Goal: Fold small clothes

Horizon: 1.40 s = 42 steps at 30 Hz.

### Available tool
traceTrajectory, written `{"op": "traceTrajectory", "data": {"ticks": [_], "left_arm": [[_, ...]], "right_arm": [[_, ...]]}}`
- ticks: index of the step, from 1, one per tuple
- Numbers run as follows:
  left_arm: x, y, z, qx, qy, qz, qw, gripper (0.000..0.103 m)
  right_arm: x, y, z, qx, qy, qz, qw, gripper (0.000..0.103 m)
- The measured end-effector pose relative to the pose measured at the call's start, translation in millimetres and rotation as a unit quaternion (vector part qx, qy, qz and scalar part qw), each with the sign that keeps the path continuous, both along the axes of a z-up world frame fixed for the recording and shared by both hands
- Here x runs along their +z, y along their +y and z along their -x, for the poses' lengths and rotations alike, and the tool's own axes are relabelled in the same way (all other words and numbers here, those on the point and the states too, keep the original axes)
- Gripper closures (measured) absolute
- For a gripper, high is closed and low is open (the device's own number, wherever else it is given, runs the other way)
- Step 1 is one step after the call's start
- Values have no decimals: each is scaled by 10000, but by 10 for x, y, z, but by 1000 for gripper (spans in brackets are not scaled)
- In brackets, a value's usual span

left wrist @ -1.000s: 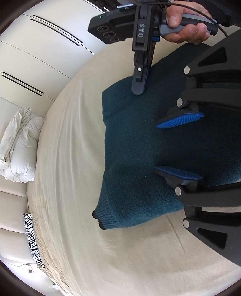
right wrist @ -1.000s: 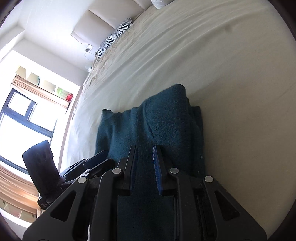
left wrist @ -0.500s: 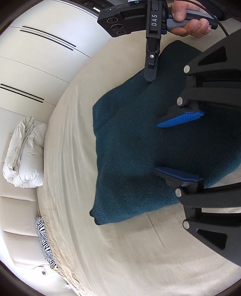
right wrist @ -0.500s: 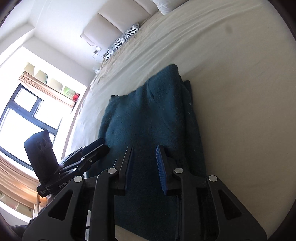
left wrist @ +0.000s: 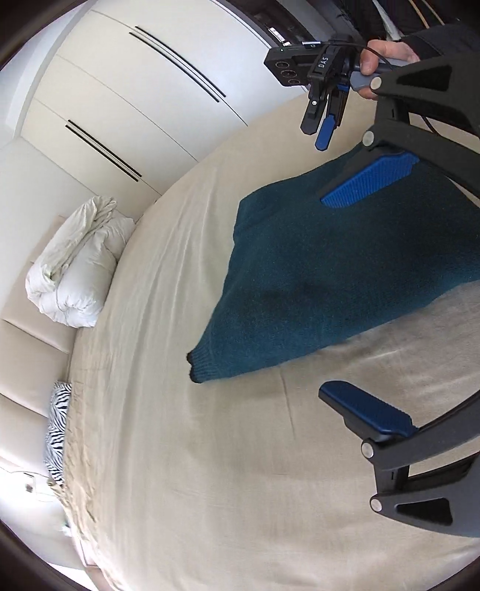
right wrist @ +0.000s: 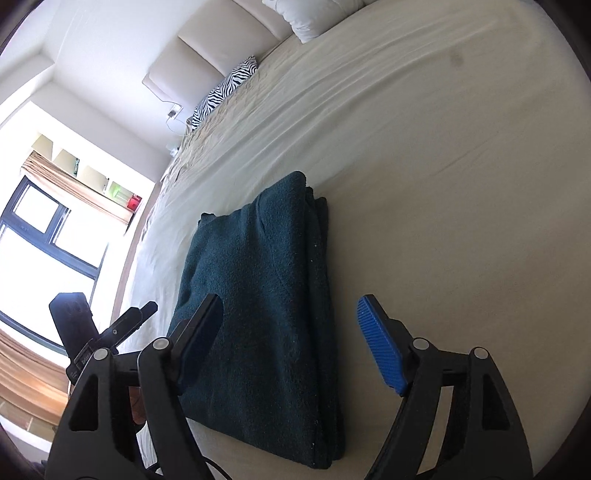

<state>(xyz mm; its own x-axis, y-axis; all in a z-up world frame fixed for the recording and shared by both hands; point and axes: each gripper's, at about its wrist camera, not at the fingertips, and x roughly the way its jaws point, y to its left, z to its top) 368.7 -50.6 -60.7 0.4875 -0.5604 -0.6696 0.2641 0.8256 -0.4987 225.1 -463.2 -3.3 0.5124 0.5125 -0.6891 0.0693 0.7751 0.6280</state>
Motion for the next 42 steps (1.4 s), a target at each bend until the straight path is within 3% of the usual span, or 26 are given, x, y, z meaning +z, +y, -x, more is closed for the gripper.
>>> {"op": "traceTrajectory", "data": {"ticks": [4, 7, 10, 14, 17, 20, 26, 29, 34, 42], "left_arm": [[-233, -75, -72, -225, 716, 410, 9963, 7], [-429, -209, -142, -418, 1255, 612, 9893, 8], [-524, -270, -209, -366, 1333, 662, 9882, 15], [-554, -300, -295, -143, 1470, 613, 9871, 33], [-504, -388, -291, -205, 1408, 259, 9895, 41], [-397, -458, -243, -286, 1263, -98, 9915, 51], [59, -533, 78, -376, 721, -700, 9942, 60], [339, -349, 409, -378, 399, -877, 9946, 60], [669, 132, 1046, -387, 209, -979, 9942, 60], [645, 909, 2085, -142, 282, -1062, 9938, 60]], "right_arm": [[-357, -48, -226, 136, 671, -337, 9971, 28], [-492, 11, -394, 220, 710, -508, 9959, 29], [-514, 162, -527, 558, 780, -460, 9943, 30], [-596, 359, -712, 835, 1046, -219, 9908, 49], [-575, 477, -765, 807, 1107, 145, 9905, 66], [-460, 675, -727, 794, 980, 826, 9886, 76], [69, 1157, -429, 823, 518, 2239, 9698, 83], [361, 1411, -155, 832, 224, 2353, 9681, 83], [720, 1923, 438, 1116, -181, 2362, 9651, 83], [775, 2704, 1337, 1643, -297, 2109, 9631, 83]]}}
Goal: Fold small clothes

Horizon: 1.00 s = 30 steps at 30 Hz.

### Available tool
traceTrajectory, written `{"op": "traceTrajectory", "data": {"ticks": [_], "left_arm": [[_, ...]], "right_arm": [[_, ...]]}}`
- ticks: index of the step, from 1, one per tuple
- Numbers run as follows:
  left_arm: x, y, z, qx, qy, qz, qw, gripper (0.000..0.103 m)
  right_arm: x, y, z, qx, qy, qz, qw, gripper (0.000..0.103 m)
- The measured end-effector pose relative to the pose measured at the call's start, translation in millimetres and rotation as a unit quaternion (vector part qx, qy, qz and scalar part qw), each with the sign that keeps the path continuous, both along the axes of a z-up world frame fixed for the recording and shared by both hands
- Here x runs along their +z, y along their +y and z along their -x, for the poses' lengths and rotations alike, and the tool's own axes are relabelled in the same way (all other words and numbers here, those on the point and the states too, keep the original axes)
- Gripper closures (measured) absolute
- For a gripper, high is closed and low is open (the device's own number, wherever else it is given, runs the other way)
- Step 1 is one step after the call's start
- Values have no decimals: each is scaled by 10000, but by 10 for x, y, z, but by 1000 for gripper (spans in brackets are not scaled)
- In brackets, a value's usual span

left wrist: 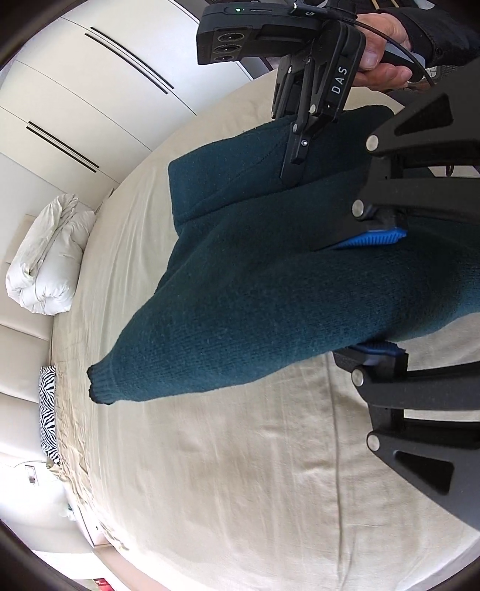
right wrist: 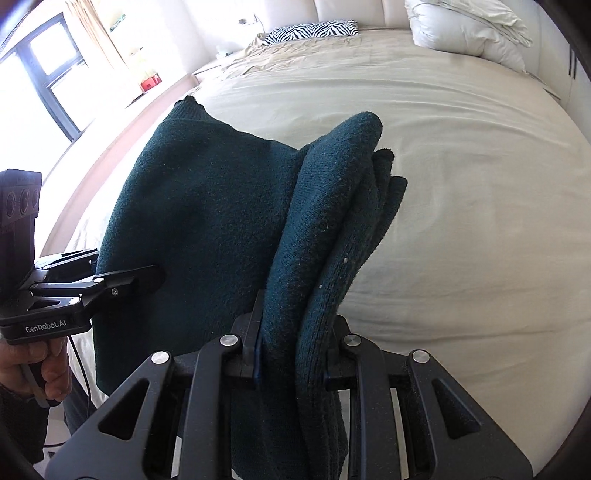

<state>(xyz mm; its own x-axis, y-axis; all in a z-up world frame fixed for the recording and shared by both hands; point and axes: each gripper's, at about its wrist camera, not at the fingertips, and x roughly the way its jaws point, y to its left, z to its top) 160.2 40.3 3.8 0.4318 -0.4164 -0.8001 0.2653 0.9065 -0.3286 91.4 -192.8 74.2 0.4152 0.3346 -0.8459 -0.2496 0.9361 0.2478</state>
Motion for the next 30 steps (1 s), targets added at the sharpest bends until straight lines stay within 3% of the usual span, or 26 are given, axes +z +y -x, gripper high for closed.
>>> {"op": "traceTrajectory", "data": {"ticks": [9, 13, 15, 17, 19, 23, 27, 30], "left_arm": [[-487, 349, 325, 229, 472, -55, 9986, 59], [-829, 470, 281, 404, 595, 182, 9972, 46], [-903, 550, 260, 491, 624, 464, 9958, 39], [-941, 588, 273, 510, 549, 477, 9960, 32], [-967, 618, 283, 537, 504, 570, 9957, 28], [-902, 744, 440, 746, 444, 664, 9940, 28], [-578, 797, 704, 932, -146, 298, 9951, 29], [-342, 776, 835, 988, -554, 340, 9930, 29]], "right_arm": [[-409, 327, 386, 162, 485, -293, 9983, 83], [-819, 338, 328, -125, 690, -701, 9951, 81], [-1063, 197, 385, -439, 867, -1196, 9881, 76], [-1204, 37, 412, -670, 989, -1623, 9795, 56], [-1267, -63, 414, -725, 993, -1947, 9731, 54], [-1200, -229, 443, -1071, 933, -1979, 9699, 52], [-828, -406, 602, -1556, 383, -1701, 9723, 51], [-541, -367, 689, -1343, 16, -2233, 9655, 50]]}}
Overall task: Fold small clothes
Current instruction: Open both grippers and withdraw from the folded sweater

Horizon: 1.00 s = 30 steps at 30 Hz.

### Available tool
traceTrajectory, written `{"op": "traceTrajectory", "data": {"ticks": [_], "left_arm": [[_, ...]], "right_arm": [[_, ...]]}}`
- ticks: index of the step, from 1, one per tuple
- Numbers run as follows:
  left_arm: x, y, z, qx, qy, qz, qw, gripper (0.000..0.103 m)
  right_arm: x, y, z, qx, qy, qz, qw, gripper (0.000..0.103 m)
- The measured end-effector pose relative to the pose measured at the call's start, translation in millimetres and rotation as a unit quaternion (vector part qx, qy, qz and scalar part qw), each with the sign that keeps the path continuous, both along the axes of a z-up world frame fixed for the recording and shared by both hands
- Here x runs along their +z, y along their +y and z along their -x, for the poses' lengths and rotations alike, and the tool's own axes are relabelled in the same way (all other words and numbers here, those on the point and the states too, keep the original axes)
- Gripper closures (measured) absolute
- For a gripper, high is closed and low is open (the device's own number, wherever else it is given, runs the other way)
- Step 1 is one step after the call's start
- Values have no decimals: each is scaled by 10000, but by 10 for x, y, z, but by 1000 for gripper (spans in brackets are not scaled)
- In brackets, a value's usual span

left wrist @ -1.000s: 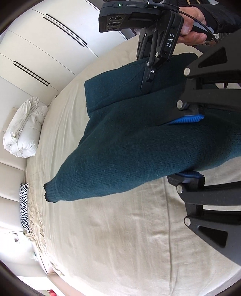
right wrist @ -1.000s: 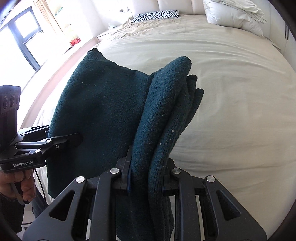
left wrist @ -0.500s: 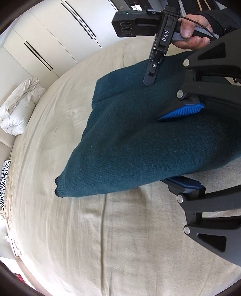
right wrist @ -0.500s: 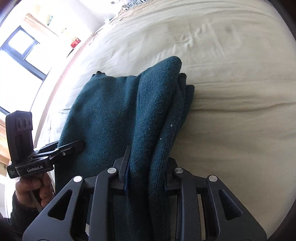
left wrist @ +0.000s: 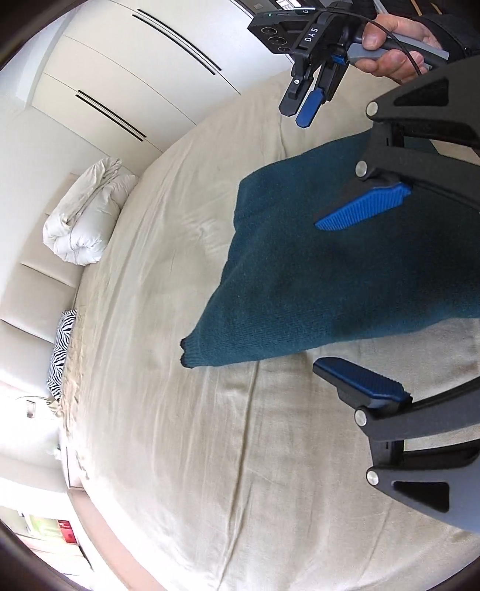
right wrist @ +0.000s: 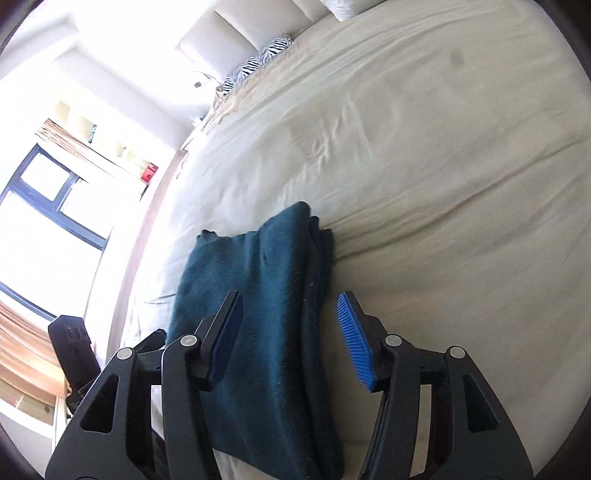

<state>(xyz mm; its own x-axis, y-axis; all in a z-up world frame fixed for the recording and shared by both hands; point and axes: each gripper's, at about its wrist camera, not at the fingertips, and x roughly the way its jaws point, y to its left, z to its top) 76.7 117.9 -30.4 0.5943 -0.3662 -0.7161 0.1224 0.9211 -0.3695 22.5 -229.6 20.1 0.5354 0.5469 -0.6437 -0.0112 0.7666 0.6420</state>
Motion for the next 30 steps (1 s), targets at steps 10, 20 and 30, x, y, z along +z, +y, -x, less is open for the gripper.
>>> {"op": "traceTrajectory", "data": {"ticks": [10, 20, 30], "left_arm": [[-271, -547, -90, -662, -35, -413, 9969, 27], [-227, -541, 7, -514, -339, -394, 9973, 27], [672, -565, 872, 519, -2510, -1625, 9528, 0]], "right_arm": [[-487, 315, 48, 613, 398, -492, 9961, 56], [-440, 171, 267, 341, -5, -566, 9978, 56], [507, 320, 811, -301, -1440, 1807, 9725, 35]]}}
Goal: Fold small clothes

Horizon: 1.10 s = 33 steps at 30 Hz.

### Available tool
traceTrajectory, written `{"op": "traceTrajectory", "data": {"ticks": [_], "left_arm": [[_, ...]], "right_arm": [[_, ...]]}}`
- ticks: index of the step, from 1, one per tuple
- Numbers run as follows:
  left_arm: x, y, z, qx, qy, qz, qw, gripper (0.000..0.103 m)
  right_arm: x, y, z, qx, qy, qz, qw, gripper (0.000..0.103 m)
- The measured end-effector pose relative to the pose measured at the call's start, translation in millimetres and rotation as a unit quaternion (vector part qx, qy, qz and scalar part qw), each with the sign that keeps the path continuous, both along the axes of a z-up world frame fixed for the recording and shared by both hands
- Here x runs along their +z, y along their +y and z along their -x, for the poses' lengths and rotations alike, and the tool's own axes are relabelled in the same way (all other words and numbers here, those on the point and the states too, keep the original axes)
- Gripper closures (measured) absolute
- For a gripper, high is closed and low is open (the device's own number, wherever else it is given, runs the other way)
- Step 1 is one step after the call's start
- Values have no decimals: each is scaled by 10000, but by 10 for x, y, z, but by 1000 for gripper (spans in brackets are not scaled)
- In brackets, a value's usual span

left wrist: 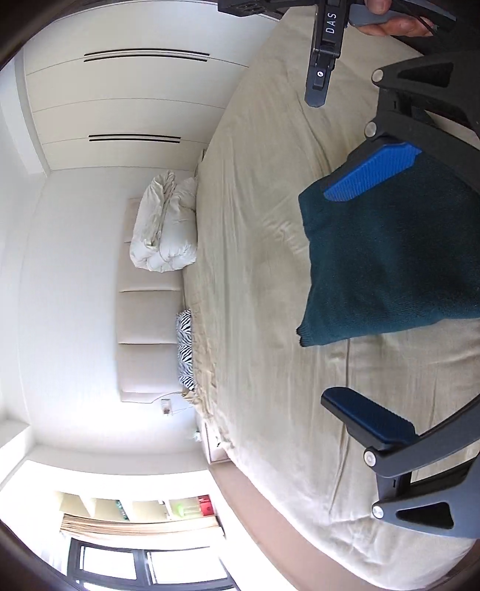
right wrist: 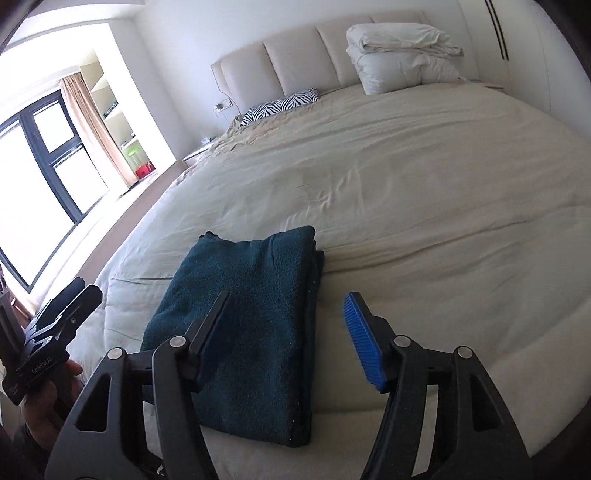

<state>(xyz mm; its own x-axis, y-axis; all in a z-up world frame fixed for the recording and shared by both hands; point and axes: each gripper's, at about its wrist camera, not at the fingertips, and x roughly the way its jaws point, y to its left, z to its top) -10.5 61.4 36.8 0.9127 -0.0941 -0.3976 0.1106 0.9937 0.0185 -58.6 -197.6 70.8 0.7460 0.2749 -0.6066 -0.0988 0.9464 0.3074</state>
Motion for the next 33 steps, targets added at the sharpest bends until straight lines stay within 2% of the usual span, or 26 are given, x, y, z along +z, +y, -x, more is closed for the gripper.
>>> {"op": "traceTrajectory", "data": {"ticks": [2, 4, 6, 8, 11, 13, 16, 18, 22, 28, 33], "left_arm": [[180, -41, 141, 139, -322, -299, 9989, 0], [363, -47, 240, 289, -544, -396, 9973, 0], [488, -6, 318, 614, -617, -315, 9957, 0], [569, 49, 316, 818, -375, -197, 9957, 0], [588, 84, 282, 908, -185, -207, 9955, 0], [531, 76, 261, 1015, -30, -325, 9943, 0], [394, 91, 174, 927, 518, -265, 9940, 0], [272, 104, 107, 906, 926, -162, 9914, 0], [15, 90, 14, 739, 1637, 81, 9837, 0], [-247, 26, 26, 751, 2095, 59, 9749, 0], [-279, 76, -2, 746, 2184, 177, 9728, 0]], "right_arm": [[239, 60, 161, -174, -572, 183, 9980, 13], [477, 101, 319, -256, -1135, 219, 9930, 7], [690, 137, 449, -291, -1585, 312, 9864, 6], [883, 183, 550, -358, -1909, 450, 9799, 1], [1141, 216, 663, -379, -2081, 444, 9764, 0], [1265, 223, 701, -267, -1988, 348, 9791, 0], [1324, 266, 705, -240, -1617, 373, 9858, 0], [1271, 307, 660, -274, -1173, 496, 9915, 0], [973, 372, 586, -314, -387, 662, 9966, 0], [501, 448, 477, -196, 300, 735, 9966, 0], [390, 520, 412, -165, 425, 976, 9942, 0]]}}
